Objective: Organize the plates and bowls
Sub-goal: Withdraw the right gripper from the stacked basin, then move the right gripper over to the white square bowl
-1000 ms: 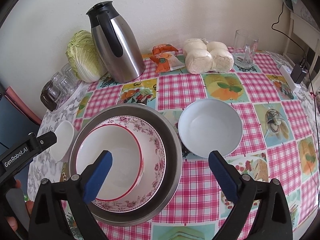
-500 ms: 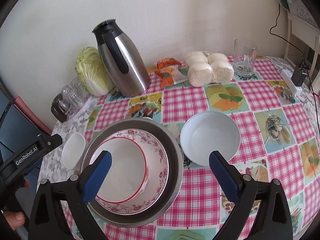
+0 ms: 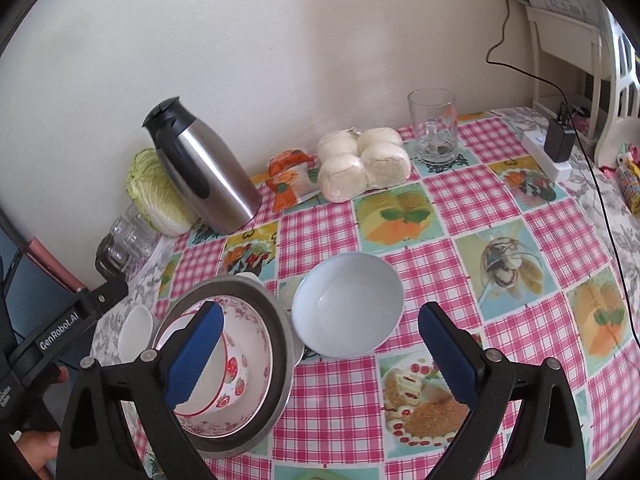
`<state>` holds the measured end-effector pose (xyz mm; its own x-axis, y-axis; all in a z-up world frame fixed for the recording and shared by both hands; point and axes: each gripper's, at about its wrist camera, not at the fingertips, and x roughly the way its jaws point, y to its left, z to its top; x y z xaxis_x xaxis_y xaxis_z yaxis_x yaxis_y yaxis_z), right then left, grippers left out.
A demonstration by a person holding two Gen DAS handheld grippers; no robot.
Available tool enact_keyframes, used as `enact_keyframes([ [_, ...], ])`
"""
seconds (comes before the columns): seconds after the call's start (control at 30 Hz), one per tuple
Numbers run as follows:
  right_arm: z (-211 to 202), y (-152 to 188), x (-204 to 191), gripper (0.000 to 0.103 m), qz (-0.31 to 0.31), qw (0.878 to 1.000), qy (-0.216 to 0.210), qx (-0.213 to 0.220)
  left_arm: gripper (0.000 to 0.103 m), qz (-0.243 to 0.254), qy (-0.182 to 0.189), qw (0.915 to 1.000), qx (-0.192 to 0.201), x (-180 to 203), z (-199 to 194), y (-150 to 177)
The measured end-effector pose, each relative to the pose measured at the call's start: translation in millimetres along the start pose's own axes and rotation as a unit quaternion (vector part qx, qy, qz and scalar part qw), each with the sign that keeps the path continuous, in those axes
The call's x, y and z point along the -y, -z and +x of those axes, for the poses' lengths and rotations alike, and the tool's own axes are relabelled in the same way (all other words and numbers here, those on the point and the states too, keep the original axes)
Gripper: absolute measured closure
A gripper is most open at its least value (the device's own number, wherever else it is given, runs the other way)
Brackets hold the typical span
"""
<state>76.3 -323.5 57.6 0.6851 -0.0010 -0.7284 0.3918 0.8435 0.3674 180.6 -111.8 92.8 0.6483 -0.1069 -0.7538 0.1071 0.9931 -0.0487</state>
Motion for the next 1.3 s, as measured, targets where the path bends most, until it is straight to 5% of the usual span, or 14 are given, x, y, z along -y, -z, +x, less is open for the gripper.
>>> enact_keyframes([
  [0.5, -19, -23, 70, 0.005, 0.053, 0.997, 0.029, 0.041, 0.0, 0.051, 0.061, 0.9962, 0.034, 68, -3, -14],
  [0.93, -2, -27, 103, 0.005, 0.062, 0.997, 0.048, 0.023, 0.0, 0.105, 0.084, 0.9907, -0.02, 117, 34, 3],
  [1.3, 35, -19, 105, 0.005, 0.051, 0.997, 0.059, -0.02, 0.0, 0.102, 0.09, 0.9885, -0.066, 124, 70, 13],
])
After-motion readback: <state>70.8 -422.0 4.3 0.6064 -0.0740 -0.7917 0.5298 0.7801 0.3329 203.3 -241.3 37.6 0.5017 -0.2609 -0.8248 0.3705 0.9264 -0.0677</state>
